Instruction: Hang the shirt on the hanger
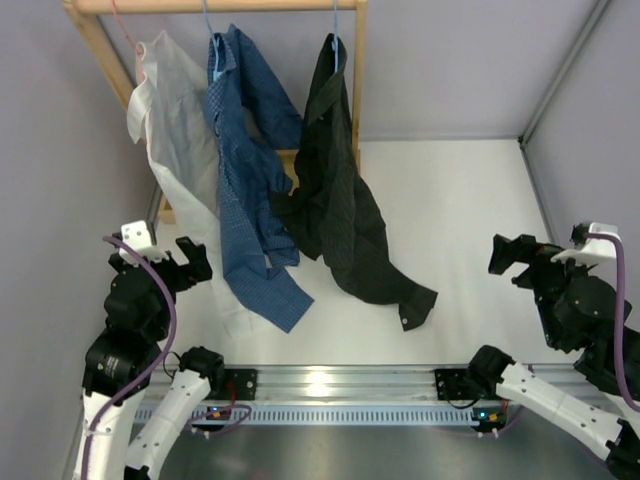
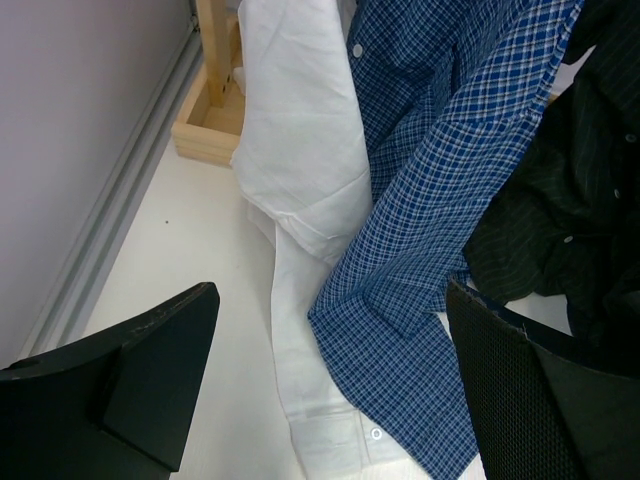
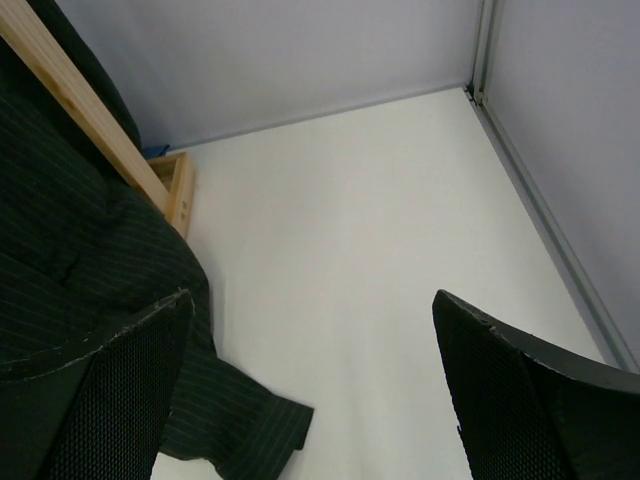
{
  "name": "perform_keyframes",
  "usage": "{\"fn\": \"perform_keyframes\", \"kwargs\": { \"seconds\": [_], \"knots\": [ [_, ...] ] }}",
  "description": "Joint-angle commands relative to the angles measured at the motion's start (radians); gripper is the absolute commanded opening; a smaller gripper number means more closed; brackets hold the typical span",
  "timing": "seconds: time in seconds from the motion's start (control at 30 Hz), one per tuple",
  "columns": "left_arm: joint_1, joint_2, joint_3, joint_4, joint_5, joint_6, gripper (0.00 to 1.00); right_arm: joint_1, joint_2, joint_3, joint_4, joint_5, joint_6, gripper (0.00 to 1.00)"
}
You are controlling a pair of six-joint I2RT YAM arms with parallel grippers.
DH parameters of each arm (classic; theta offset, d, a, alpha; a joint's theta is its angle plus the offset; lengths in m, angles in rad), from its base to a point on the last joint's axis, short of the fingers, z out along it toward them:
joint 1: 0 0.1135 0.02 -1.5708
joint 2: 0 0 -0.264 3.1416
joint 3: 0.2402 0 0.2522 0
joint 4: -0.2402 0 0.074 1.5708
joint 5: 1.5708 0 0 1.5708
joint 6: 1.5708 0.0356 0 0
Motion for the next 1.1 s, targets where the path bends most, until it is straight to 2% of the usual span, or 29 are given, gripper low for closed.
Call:
{"fn": "perform_keyframes", "kwargs": {
  "seconds": [0.0,0.2,0.57,1.07],
  "knots": [
    [-0.001,-0.024,0.001,-0.035,0.024,0.013,0.98,0.007,-0.001,0.009,-0.074,0.003,0.012,0.99],
    [-0.001,-0.064,-0.031,-0.016,0.040,-0.002,0.98,0.005,0.049,0.003,-0.073,0.056,0.000,1.00],
    [-0.001,-0.078,-0.060,0.008,0.023,-0.005,0.98,0.005,0.085,-0.065,0.021,0.007,0.009,0.99],
    [-0.001,-0.095,-0.072,0.021,0.040,0.004,0.98,0.004,0.097,-0.111,0.052,-0.009,0.026,0.99]
  ]
}}
